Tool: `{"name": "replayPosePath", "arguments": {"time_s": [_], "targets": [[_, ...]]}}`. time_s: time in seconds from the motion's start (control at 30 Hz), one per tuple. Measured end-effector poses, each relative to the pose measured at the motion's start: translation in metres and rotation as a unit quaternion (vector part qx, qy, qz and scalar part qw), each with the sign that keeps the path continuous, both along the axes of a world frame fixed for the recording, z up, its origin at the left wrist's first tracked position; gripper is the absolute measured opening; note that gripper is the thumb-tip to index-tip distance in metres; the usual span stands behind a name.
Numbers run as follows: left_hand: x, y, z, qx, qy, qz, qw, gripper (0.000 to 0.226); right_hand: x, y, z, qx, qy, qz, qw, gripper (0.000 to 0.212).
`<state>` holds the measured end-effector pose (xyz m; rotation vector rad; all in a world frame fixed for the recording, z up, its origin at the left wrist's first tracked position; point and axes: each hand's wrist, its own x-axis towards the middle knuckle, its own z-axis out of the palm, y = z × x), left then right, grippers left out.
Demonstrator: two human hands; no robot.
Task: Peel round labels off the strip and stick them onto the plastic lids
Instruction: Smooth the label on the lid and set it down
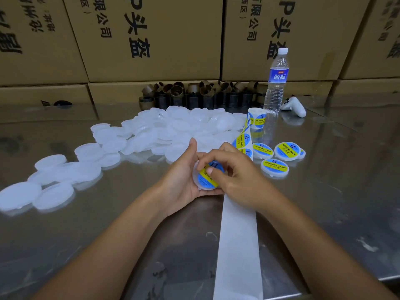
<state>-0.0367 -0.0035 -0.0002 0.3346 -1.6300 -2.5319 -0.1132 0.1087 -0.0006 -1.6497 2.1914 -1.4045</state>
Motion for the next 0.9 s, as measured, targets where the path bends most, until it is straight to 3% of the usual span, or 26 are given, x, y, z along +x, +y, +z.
{"name": "replayPosePath", "arguments": {"time_s": [0.6,0.9], "targets": [[-0.0002,0.0021,0.0015,-0.005,0.001,-0.001,1.000,0.079,-0.0007,0.0000,-0.0007,0.000,0.022,-0.012,1.000,0.038],[0.0010,0.0031,0.0020,-0.007,0.004,-0.002,1.000,0.078,-0.0013,0.0005,-0.0013,0.003,0.020,-0.023,1.000,0.028]]}}
